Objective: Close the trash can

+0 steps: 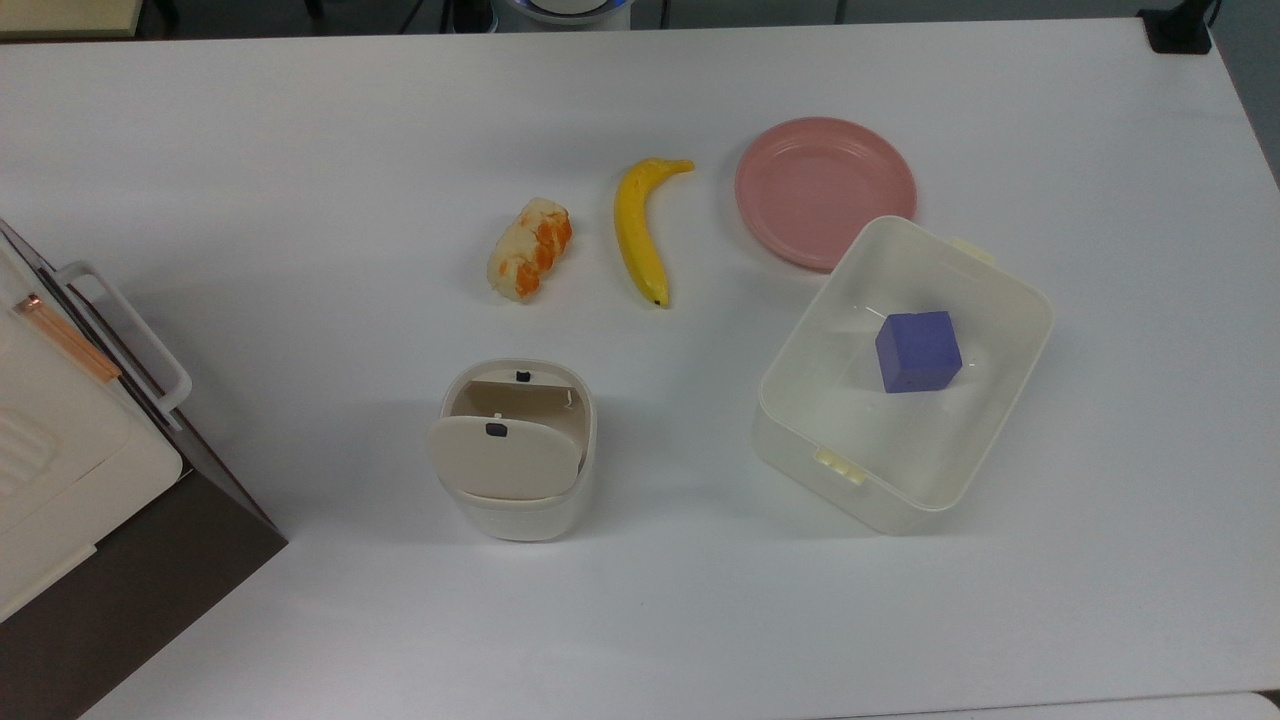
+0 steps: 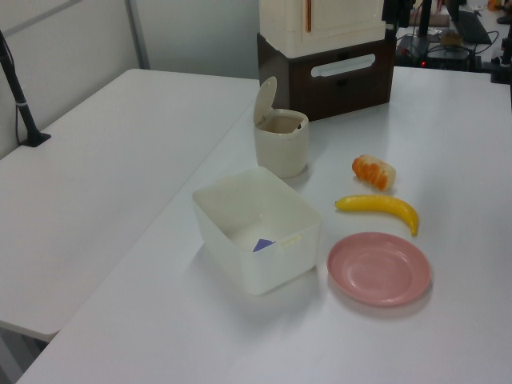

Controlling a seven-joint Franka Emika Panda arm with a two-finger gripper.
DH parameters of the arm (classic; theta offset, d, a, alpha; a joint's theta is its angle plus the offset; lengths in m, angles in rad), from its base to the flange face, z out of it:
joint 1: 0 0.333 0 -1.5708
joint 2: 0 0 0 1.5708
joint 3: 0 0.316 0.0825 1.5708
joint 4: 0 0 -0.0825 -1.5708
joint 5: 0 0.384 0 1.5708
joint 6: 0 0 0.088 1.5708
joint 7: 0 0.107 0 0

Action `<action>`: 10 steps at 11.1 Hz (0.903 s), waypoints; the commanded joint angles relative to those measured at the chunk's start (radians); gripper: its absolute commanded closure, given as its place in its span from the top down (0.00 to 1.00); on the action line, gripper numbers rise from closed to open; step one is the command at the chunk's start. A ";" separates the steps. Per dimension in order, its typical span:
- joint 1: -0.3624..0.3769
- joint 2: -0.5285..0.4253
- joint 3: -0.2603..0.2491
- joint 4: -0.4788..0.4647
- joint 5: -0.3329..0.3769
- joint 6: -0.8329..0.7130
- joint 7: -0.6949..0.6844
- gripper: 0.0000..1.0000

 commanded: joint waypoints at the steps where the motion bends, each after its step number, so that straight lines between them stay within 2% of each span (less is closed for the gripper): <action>1: 0.017 -0.009 -0.007 -0.020 0.003 0.019 0.014 1.00; 7: 0.018 -0.009 -0.007 -0.020 0.001 0.019 0.020 1.00; 10: 0.020 -0.009 -0.007 -0.020 -0.023 0.015 0.016 1.00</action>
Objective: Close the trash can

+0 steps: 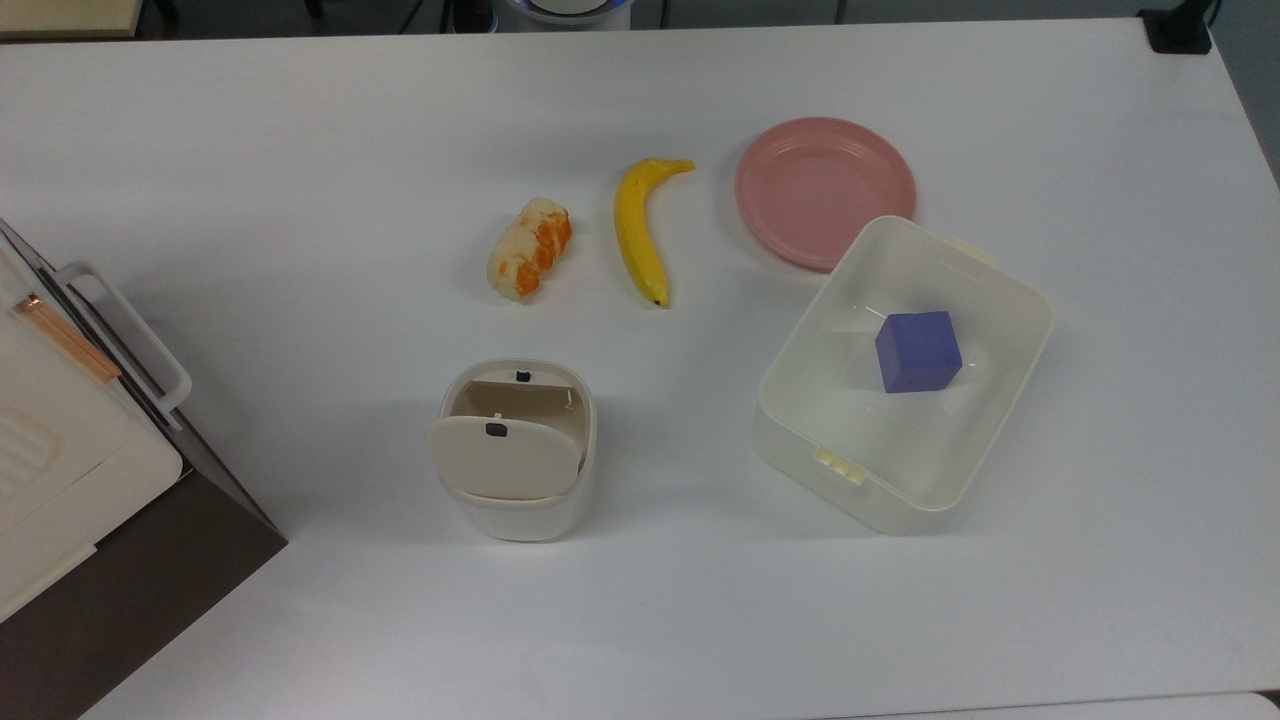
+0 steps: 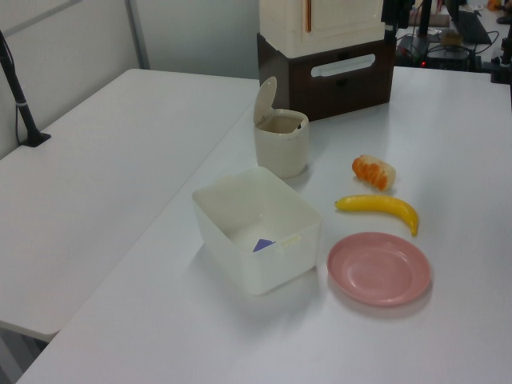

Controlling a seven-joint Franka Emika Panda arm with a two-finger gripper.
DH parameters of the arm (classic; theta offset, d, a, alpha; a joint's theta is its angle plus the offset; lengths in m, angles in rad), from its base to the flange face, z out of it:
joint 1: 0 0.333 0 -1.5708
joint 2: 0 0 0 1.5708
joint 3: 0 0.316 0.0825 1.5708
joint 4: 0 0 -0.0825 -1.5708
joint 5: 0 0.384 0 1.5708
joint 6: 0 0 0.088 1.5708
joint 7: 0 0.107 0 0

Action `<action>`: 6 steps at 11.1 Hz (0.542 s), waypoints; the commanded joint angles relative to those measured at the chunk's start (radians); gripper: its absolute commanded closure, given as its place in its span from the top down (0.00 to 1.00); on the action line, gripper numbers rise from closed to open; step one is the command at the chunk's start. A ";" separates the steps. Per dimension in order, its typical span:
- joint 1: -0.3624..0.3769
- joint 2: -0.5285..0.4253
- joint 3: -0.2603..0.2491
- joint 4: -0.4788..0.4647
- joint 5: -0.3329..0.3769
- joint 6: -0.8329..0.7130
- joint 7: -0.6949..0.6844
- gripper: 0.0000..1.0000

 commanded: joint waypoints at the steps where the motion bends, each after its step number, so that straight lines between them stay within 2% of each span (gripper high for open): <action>1: 0.017 -0.011 -0.007 -0.021 -0.021 0.009 0.016 1.00; 6: 0.030 -0.011 -0.007 -0.023 -0.041 0.009 0.016 1.00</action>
